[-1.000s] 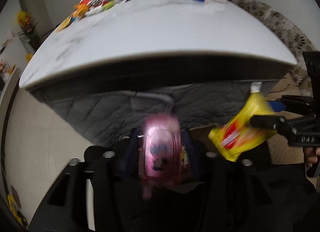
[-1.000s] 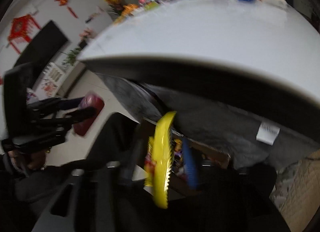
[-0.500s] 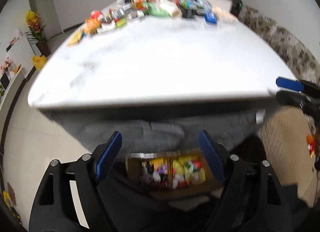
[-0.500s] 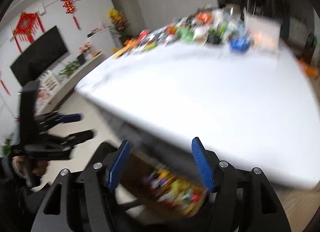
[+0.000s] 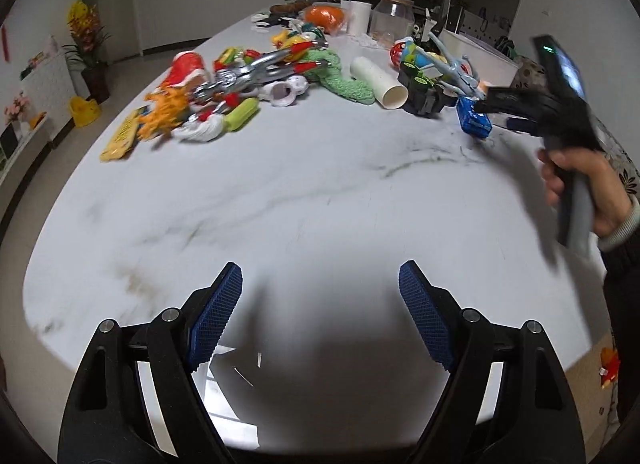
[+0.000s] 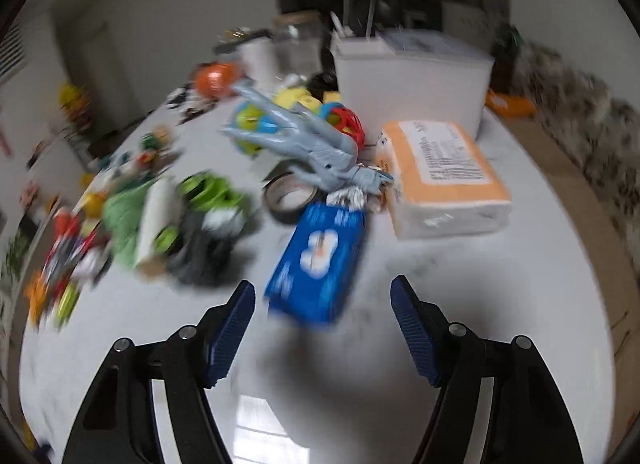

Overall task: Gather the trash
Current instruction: 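Grasp the green toy truck with the left gripper while the right grasps the blue wet-wipes pack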

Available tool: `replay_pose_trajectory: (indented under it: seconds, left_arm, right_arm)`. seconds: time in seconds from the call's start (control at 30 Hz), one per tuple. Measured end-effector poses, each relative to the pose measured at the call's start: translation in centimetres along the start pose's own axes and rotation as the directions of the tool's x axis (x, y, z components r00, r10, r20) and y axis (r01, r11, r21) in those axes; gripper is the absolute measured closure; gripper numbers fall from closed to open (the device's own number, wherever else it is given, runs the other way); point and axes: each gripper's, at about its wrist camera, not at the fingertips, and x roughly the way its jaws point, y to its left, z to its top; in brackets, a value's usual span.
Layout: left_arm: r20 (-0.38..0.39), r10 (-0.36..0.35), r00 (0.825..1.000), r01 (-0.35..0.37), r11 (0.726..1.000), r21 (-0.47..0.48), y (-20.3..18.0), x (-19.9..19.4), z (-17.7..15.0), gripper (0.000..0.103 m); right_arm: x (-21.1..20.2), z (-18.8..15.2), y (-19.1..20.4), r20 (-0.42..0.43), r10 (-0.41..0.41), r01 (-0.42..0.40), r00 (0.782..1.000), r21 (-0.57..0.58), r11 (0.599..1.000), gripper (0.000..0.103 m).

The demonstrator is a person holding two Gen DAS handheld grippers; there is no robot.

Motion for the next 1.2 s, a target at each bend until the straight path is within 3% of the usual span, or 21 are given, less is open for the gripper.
replay_pose_trajectory:
  seconds: [0.07, 0.1, 0.2, 0.33, 0.5, 0.6, 0.7, 0.8, 0.87, 0.9, 0.97, 1.03, 1.07, 1.1, 1.13, 1.2]
  left_arm:
    - [0.005, 0.004, 1.000, -0.004, 1.000, 0.006, -0.4, 1.1, 1.2, 0.024]
    - [0.011, 0.008, 1.000, -0.008, 1.000, 0.006, -0.7, 1.8, 2.0, 0.024]
    - [0.014, -0.004, 1.000, 0.004, 1.000, 0.002, -1.1, 3.2, 4.0, 0.024]
    - [0.055, -0.049, 0.997, 0.048, 0.999, 0.024, -3.6, 5.4, 7.9, 0.021]
    - [0.106, -0.031, 0.994, 0.021, 0.995, 0.100, -8.9, 9.0, 13.3, 0.019]
    - [0.078, -0.047, 0.996, 0.038, 0.993, 0.112, -11.1, 11.7, 16.2, 0.019]
    - [0.032, -0.013, 0.999, 0.009, 0.992, 0.125, -13.2, 15.2, 18.5, 0.019]
    - [0.044, 0.047, 0.998, -0.054, 0.984, 0.170, -14.5, 17.1, 19.3, 0.019]
    - [0.056, 0.082, 0.995, -0.093, 0.964, 0.250, -16.0, 18.0, 19.5, 0.032]
    - [0.053, 0.085, 0.995, -0.097, 0.958, 0.271, -16.3, 18.3, 19.5, 0.043]
    - [0.052, 0.111, 0.992, -0.121, 0.953, 0.277, -16.4, 19.1, 19.6, 0.045]
    - [0.064, 0.116, 0.991, -0.129, 0.951, 0.280, -16.3, 19.7, 19.8, 0.045]
    - [0.028, 0.102, 0.994, -0.106, 0.956, 0.274, -16.1, 20.5, 19.8, 0.043]
    - [-0.008, 0.081, 0.997, -0.076, 0.962, 0.262, -15.8, 21.2, 19.8, 0.036]
    - [0.006, 0.066, 0.998, -0.065, 0.972, 0.226, -15.1, 21.5, 19.9, 0.025]
    - [-0.011, 0.044, 0.999, -0.041, 0.979, 0.202, -14.4, 22.0, 20.2, 0.025]
  right_arm:
    - [2.5, 0.8, 0.3, -0.038, -0.044, 0.044, 0.998, -0.004, 0.999, 0.041]
    - [3.7, 0.9, 0.6, -0.059, -0.052, 0.051, 0.997, -0.026, 0.998, 0.049]
    - [3.7, 0.3, 1.9, -0.024, -0.100, 0.096, 0.995, -0.135, 0.986, 0.060]
    - [1.2, -2.5, 0.5, -0.031, -0.031, 0.025, 0.999, -0.175, 0.984, 0.061]
    - [-3.5, -7.2, -4.1, -0.045, 0.022, -0.030, 0.999, -0.171, 0.985, 0.061]
    - [-5.7, -9.0, -6.9, -0.056, 0.031, -0.040, 0.998, -0.165, 0.985, 0.061]
    - [-7.2, -10.3, -8.8, -0.063, 0.041, -0.050, 0.997, -0.151, 0.987, 0.061]
    - [-7.7, -10.9, -9.5, -0.064, 0.049, -0.059, 0.997, -0.155, 0.986, 0.061]
    - [-7.8, -10.9, -9.5, -0.064, 0.055, -0.065, 0.996, -0.160, 0.985, 0.061]
    - [-7.8, -10.9, -9.5, -0.062, 0.059, -0.068, 0.996, -0.161, 0.985, 0.061]
    - [-7.7, -10.8, -9.3, -0.057, 0.061, -0.070, 0.997, -0.167, 0.984, 0.061]
    - [-7.5, -10.5, -9.3, -0.057, 0.069, -0.077, 0.996, -0.160, 0.984, 0.061]
    - [-7.4, -10.4, -9.3, -0.059, 0.072, -0.081, 0.996, -0.159, 0.984, 0.061]
    - [-7.3, -10.3, -9.2, -0.062, 0.074, -0.083, 0.995, -0.156, 0.984, 0.061]
    - [-7.3, -10.2, -9.2, -0.064, 0.077, -0.086, 0.995, -0.148, 0.985, 0.061]
    - [-7.3, -10.1, -9.2, -0.068, 0.084, -0.092, 0.994, -0.138, 0.986, 0.061]
